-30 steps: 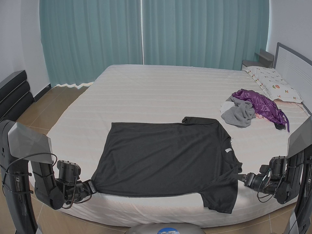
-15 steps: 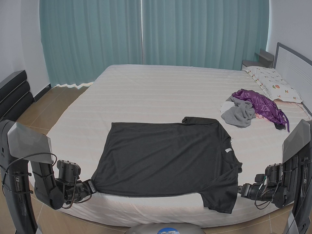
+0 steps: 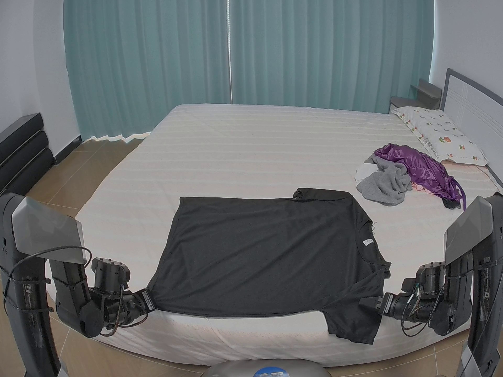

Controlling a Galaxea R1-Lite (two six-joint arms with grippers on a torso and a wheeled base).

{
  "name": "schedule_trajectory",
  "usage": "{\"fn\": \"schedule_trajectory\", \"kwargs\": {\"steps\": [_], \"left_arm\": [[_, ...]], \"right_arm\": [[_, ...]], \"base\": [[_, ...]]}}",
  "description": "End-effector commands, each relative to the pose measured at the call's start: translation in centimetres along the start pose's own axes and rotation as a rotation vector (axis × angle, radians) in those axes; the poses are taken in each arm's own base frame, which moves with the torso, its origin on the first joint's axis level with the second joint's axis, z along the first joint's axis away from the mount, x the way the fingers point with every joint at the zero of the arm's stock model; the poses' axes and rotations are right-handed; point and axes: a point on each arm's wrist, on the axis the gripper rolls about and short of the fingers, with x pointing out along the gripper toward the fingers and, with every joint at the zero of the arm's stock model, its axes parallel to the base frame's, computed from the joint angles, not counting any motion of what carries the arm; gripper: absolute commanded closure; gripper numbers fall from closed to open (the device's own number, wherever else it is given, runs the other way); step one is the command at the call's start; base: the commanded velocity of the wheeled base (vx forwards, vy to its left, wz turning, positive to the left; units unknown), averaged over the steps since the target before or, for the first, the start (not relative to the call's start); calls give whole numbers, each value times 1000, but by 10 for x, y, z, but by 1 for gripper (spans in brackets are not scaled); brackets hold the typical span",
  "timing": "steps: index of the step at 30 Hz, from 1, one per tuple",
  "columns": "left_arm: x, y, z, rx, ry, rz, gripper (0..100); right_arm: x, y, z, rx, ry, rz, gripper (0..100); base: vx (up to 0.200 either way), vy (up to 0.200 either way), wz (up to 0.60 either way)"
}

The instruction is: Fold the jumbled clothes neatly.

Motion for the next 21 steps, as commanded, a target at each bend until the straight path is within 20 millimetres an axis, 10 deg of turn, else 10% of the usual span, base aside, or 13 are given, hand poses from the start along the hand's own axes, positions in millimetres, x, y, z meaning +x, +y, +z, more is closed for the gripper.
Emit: {"fn": "schedule_trajectory", "kwargs": {"steps": [1, 21], "left_arm": [[0, 0, 0, -1, -1, 0, 100], [-13, -4, 6, 3, -33, -21, 100]], "right_arm": [[-6, -2, 2, 2, -16, -6, 100], [-46, -11, 6, 4, -50, -33, 100]], "base": [[0, 0, 0], [0, 0, 0]]}}
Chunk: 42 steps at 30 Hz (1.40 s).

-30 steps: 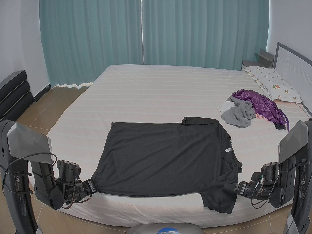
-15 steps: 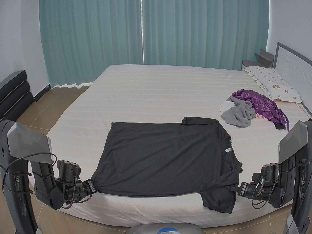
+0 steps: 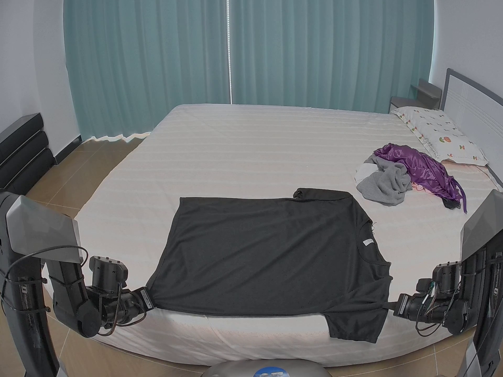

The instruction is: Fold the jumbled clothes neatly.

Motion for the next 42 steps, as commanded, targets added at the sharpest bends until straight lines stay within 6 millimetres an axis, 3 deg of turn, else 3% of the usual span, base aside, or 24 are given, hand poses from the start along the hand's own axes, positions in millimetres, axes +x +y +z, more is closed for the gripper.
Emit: {"fn": "schedule_trajectory", "kwargs": {"steps": [1, 14, 42], "left_arm": [[-7, -3, 4, 4, -20, -14, 100], [-17, 4, -6, 69, 17, 13, 100], [-47, 17, -30, 255, 121, 59, 100]], "right_arm": [[-14, 0, 6, 7, -43, 11, 100], [-35, -5, -1, -29, 94, -12, 100], [-80, -13, -9, -45, 196, -94, 100]], "base": [[0, 0, 0], [0, 0, 0], [0, 0, 0]]}}
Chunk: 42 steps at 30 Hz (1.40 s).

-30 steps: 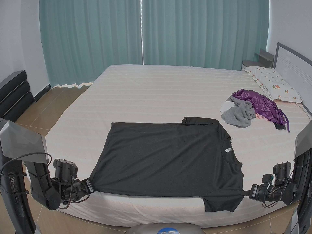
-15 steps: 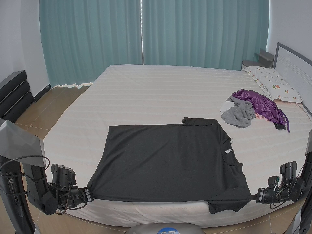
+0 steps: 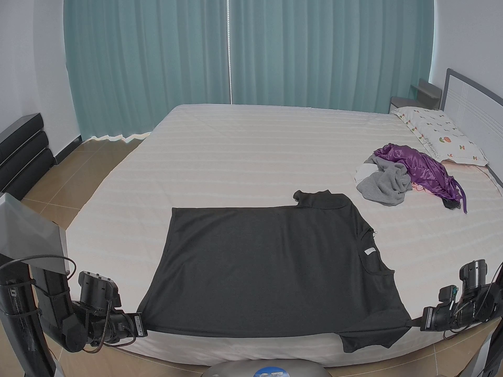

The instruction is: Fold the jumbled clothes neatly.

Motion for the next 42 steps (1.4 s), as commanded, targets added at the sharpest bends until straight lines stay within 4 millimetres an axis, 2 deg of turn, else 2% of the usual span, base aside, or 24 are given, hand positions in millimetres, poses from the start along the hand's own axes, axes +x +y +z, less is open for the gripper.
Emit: {"fn": "schedule_trajectory", "kwargs": {"steps": [1, 13, 21, 26, 28, 33, 35, 36, 38, 42], "left_arm": [[-5, 2, -4, 17, 13, 8, 100], [-13, 3, -19, 97, 85, 31, 100], [-27, -1, -22, 144, 128, 33, 100], [-25, -2, -18, 142, 107, 28, 100], [-23, -3, -13, 130, 86, 24, 100], [-16, -13, 17, 41, -43, -13, 100], [-16, -13, 17, 41, -43, -13, 100], [-14, -19, 34, -13, -115, -26, 100], [-12, -20, 44, -28, -153, -27, 100], [-9, -21, 52, -34, -177, -29, 100]], "right_arm": [[-7, -5, -6, 6, 9, -16, 100], [-23, -4, -14, -19, 34, 0, 100], [-25, -3, -17, -24, 53, 0, 100], [-27, -1, -16, -41, 31, 6, 100], [-28, -1, -14, -50, 13, 9, 100], [-27, 0, 6, -77, -93, 15, 100], [-27, 0, 6, -77, -93, 15, 100], [-26, 4, 18, -73, -132, 26, 100], [-23, 9, 27, -63, -150, 33, 100], [-16, 16, 40, -55, -165, 40, 100]], "base": [[0, 0, 0], [0, 0, 0], [0, 0, 0], [0, 0, 0], [0, 0, 0], [0, 0, 0], [0, 0, 0], [0, 0, 0], [0, 0, 0], [0, 0, 0]]}}
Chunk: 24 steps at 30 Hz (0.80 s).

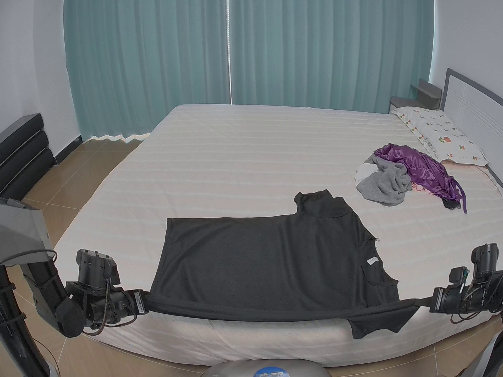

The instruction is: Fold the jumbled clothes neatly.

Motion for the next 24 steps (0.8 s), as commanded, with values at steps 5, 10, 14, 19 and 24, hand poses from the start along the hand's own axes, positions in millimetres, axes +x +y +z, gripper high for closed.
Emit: {"fn": "schedule_trajectory", "kwargs": {"steps": [5, 10, 14, 19, 24], "left_arm": [[-1, -7, 25, -23, -113, -20, 100], [-5, -8, 27, -23, -118, -17, 100], [-3, -7, 25, -20, -100, -12, 100], [2, -10, 32, -21, -116, -19, 100], [14, -12, 35, -20, -105, -16, 100]], "right_arm": [[14, 17, 29, -22, -63, 28, 100], [11, 21, 30, -21, -76, 28, 100], [9, 21, 27, -20, -74, 28, 100], [16, 19, 32, -14, -67, 29, 100], [28, 18, 42, -20, -61, 32, 100]], "base": [[0, 0, 0], [0, 0, 0], [0, 0, 0], [0, 0, 0], [0, 0, 0]]}}
